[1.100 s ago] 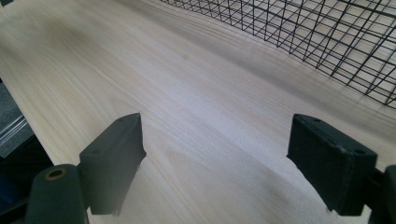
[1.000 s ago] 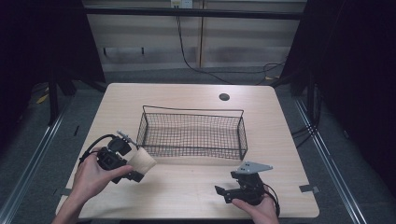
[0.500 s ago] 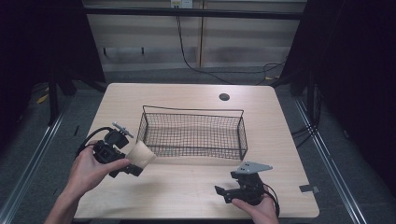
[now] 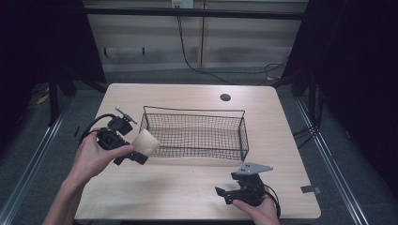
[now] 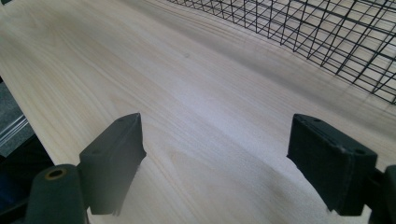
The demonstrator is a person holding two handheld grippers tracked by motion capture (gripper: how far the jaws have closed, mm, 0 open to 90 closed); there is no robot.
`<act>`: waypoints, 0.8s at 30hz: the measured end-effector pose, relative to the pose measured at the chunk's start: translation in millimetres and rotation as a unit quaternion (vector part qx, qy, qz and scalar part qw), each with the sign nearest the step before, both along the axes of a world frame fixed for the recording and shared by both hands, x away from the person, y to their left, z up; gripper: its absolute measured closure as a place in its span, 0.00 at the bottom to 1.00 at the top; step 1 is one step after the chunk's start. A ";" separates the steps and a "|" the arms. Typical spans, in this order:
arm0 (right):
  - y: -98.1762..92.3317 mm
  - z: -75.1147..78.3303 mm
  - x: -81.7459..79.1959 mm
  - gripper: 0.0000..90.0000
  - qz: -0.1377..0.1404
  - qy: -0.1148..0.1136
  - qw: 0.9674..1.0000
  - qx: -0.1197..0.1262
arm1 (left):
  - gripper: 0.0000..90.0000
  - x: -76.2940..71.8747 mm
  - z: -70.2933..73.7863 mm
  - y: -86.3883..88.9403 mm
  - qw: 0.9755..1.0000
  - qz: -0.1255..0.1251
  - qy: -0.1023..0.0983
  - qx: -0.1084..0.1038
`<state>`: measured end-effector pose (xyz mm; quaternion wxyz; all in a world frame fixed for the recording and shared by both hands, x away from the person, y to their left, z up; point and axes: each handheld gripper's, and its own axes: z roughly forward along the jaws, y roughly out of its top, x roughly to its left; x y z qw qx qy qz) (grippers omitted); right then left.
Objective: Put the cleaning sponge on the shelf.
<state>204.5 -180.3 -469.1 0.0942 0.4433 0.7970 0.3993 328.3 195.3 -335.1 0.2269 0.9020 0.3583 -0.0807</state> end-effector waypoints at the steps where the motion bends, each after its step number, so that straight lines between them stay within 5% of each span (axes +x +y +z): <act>1: 0.0 -0.1 0.1 0.20 0.000 0.000 1.000 0.000 | 0.36 0.0 0.0 0.0 1.000 0.000 0.000 0.000; 18: 0.3 -0.6 0.2 0.20 0.000 0.001 1.000 0.000 | 0.36 32.5 6.7 -11.7 0.999 0.040 0.005 0.018; 24: 0.3 -0.8 0.3 0.20 0.001 0.000 1.000 -0.001 | 0.36 44.6 5.5 -17.8 0.998 0.055 0.010 0.040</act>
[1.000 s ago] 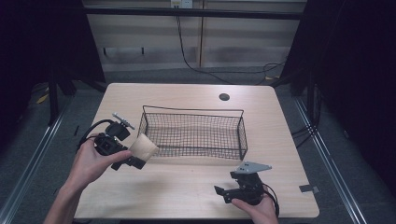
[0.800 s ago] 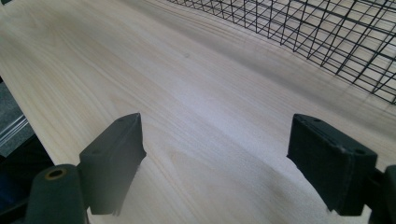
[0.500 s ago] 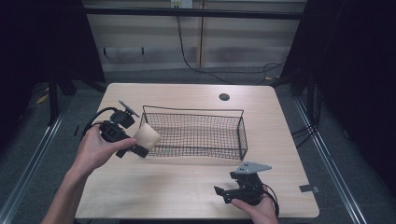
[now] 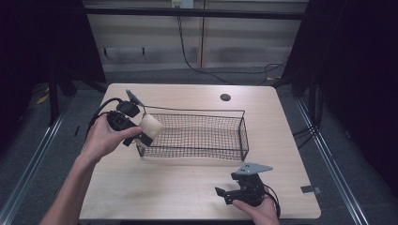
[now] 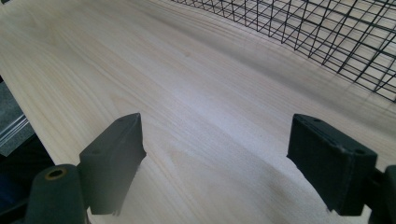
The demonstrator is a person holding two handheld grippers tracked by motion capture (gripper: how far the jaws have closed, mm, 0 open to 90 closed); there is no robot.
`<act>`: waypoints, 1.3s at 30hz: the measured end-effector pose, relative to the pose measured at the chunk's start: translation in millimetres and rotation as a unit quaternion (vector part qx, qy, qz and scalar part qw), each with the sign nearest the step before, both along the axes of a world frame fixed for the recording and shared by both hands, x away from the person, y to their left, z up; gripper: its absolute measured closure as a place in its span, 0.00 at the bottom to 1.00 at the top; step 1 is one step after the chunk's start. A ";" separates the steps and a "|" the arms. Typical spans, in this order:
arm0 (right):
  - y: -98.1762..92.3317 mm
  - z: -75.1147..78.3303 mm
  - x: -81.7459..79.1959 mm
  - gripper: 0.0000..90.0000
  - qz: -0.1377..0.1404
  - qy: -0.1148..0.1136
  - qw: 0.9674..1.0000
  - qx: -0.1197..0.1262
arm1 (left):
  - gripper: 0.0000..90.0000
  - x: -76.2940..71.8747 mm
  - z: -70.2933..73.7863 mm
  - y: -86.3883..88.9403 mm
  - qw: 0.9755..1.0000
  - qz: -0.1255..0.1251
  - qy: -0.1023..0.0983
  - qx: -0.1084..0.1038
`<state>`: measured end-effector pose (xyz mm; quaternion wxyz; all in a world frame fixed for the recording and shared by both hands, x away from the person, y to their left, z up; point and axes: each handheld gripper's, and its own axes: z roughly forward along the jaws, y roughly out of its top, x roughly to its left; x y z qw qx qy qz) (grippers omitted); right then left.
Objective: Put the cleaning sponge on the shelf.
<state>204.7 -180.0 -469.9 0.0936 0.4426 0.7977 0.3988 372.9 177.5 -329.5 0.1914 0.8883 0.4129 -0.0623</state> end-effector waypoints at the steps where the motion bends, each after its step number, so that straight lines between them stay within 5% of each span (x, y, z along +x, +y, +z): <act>1: 0.0 0.0 0.0 0.20 0.000 0.000 1.000 0.000 | 0.36 0.0 0.0 0.0 1.000 0.000 0.000 0.000; 25: -0.7 0.1 -0.5 0.20 0.001 0.001 1.000 -0.003 | 0.35 19.2 -12.2 -37.1 0.997 0.077 0.031 0.009; 32: -0.4 0.2 -0.6 0.20 0.000 0.004 1.000 -0.003 | 0.35 24.4 -20.6 -41.6 0.991 0.129 0.038 0.016; 39: 0.1 -0.1 -0.6 0.20 0.000 0.005 1.000 -0.004 | 0.35 28.7 -29.3 -44.2 0.987 0.150 0.048 0.028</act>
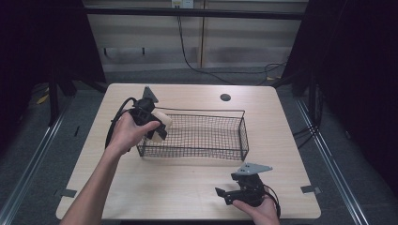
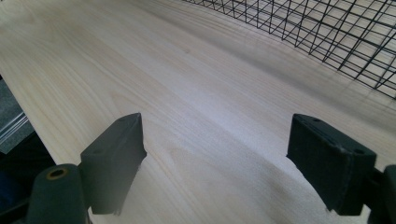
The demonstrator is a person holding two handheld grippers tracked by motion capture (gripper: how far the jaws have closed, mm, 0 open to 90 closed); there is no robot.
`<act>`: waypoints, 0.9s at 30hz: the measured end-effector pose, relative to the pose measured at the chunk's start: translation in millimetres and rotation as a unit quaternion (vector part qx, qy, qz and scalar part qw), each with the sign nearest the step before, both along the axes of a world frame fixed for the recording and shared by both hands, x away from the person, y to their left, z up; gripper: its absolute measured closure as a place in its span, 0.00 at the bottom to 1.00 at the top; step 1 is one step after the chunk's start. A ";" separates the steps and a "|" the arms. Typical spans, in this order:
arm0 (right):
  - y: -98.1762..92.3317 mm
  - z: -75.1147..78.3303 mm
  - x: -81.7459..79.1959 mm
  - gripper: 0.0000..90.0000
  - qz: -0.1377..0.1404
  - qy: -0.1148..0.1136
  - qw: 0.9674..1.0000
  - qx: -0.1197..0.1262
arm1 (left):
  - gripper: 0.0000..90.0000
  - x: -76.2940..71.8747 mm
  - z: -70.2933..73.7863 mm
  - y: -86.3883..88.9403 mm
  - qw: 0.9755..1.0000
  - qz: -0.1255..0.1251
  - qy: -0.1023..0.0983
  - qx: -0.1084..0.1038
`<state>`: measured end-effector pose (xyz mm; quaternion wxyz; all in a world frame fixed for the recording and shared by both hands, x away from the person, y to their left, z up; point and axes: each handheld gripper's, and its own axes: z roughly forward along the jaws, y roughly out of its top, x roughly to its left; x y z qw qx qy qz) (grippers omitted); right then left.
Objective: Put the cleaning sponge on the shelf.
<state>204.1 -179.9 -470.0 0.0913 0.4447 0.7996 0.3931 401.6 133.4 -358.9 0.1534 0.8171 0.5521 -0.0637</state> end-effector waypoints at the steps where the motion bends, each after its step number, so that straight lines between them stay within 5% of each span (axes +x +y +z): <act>1: 0.0 0.0 -0.1 0.20 0.000 0.000 1.000 0.000 | 0.35 0.7 -1.2 -0.5 1.000 0.002 0.002 0.001; 10: 0.1 -0.2 -0.1 0.21 0.000 0.001 1.000 0.001 | 0.35 5.5 -13.6 -2.1 1.000 0.026 0.001 0.001; 22: 0.3 -0.3 -0.4 0.21 -0.001 0.003 1.000 0.002 | 0.35 9.0 -27.0 -0.7 0.998 0.062 0.024 0.016; 27: 0.5 -0.5 -0.2 0.21 0.000 0.003 1.000 0.001 | 0.35 8.3 -28.8 -3.3 0.998 0.060 0.022 0.028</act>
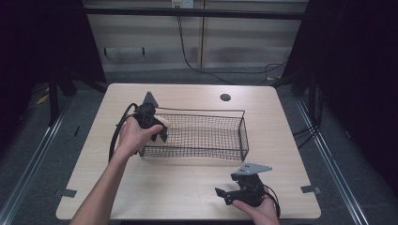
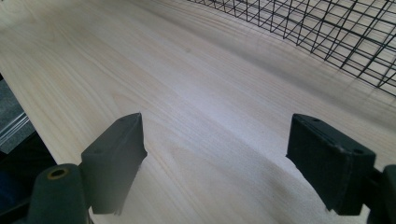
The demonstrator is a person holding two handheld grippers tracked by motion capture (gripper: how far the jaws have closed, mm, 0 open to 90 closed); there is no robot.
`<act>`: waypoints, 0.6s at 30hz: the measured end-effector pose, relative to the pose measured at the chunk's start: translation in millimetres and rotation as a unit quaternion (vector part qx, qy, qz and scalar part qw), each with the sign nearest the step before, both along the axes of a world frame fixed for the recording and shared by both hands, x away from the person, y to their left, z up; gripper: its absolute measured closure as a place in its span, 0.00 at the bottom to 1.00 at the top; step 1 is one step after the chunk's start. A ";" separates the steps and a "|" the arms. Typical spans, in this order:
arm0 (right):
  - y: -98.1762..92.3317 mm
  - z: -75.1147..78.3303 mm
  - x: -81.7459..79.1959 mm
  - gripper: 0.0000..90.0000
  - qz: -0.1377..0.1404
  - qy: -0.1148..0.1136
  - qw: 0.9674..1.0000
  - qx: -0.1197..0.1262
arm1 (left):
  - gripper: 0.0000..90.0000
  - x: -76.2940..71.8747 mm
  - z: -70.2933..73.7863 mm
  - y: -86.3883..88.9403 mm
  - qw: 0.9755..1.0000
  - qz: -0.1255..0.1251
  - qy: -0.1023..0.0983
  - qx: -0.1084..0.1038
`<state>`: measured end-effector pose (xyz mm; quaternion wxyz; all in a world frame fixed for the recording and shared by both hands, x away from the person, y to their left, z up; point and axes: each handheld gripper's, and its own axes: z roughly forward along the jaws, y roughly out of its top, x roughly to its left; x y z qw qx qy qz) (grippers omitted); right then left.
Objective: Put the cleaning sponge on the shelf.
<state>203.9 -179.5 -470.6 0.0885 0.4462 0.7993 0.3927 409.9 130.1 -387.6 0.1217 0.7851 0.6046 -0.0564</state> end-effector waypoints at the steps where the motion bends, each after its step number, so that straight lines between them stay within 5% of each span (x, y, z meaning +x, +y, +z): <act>1: 0.0 0.0 0.0 0.21 0.000 0.000 1.000 0.000 | 0.35 0.0 -1.1 -1.0 1.000 0.003 0.000 0.002; 18: 0.6 0.1 -0.2 0.21 0.001 -0.001 1.000 0.001 | 0.35 2.6 -18.1 -0.6 0.999 0.028 0.009 0.011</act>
